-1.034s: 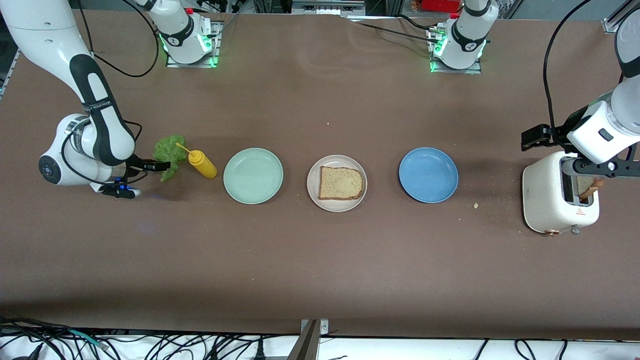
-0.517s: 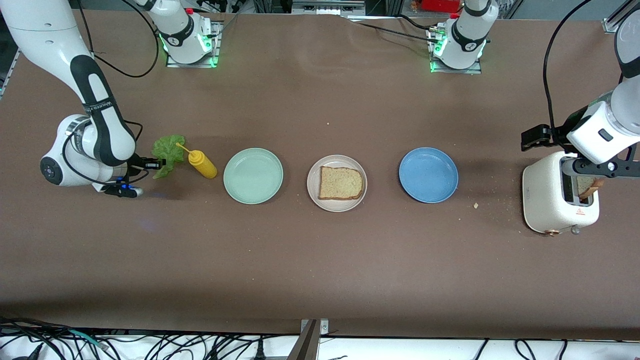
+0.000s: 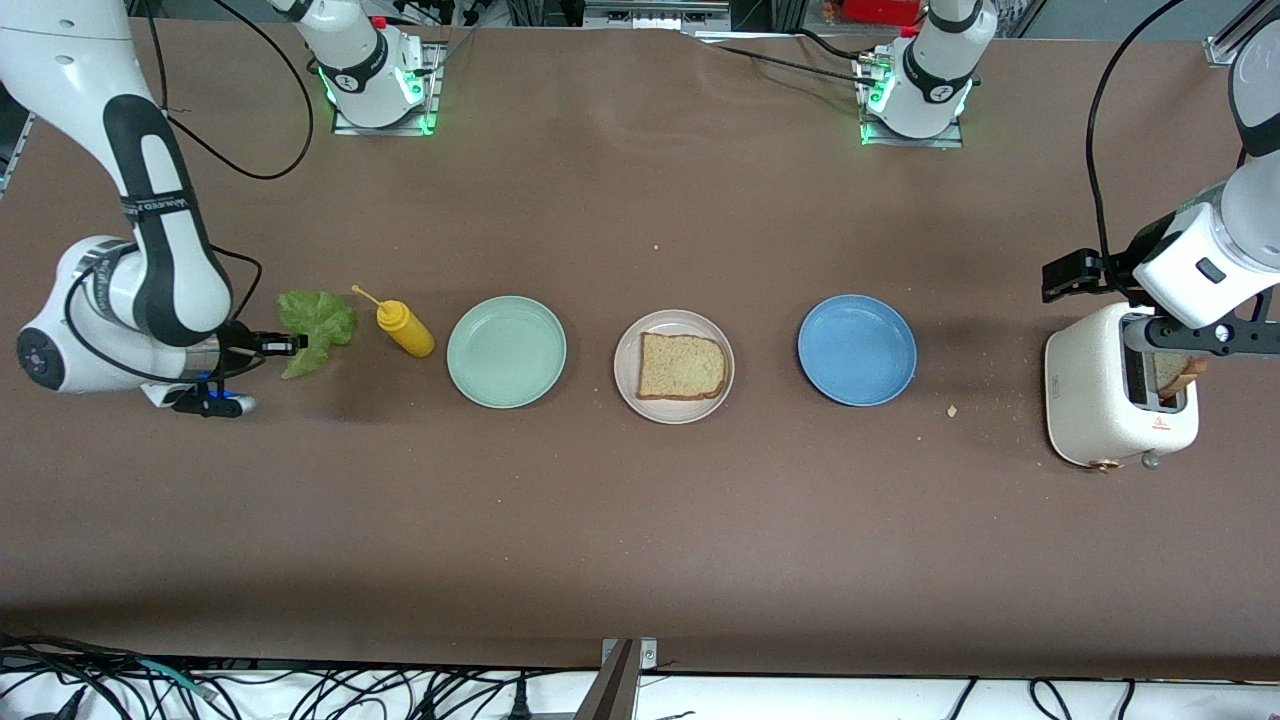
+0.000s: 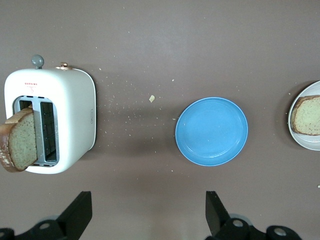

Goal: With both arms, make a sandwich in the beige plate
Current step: 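Carry the lettuce leaf over the bread on the beige plate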

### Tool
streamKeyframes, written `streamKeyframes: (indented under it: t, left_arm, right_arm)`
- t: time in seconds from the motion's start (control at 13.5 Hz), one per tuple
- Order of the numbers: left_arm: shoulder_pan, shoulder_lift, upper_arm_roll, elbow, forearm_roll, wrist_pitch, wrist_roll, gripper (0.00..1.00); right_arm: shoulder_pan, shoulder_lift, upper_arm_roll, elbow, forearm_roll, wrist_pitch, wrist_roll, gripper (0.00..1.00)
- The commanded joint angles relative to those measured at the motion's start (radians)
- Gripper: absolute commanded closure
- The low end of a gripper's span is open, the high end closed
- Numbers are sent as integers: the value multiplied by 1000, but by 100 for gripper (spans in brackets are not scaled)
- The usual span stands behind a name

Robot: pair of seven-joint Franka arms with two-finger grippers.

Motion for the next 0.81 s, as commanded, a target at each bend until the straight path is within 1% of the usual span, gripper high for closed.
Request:
streamKeyframes:
  t: [0.0,0.22,0.44,0.59,0.66,0.74]
  left_arm:
    - [-2,2,2,5,-16,3,0,0]
    - [-3,2,2,5,-16,3,0,0]
    - [-3,2,2,3,-16,3,0,0]
    - [-3,2,2,3,-16,3,0,0]
    - [-5,2,2,5,-16,3,0,0]
    - [-9,2,2,5,-16,3,0,0]
  right_arm:
    - [-3,-4,0,121,-28,-142,-16,100]
    - [0,-36,3,239,-28,-300,-5,100]
    - [24,-90,9,313,-20,-388,13,100]
    - [78,-93,9,393,-13,-501,123,100]
    - [122,-91,9,425,-13,-523,204,100]
    - [169,-91,9,430,-7,-523,287,100]
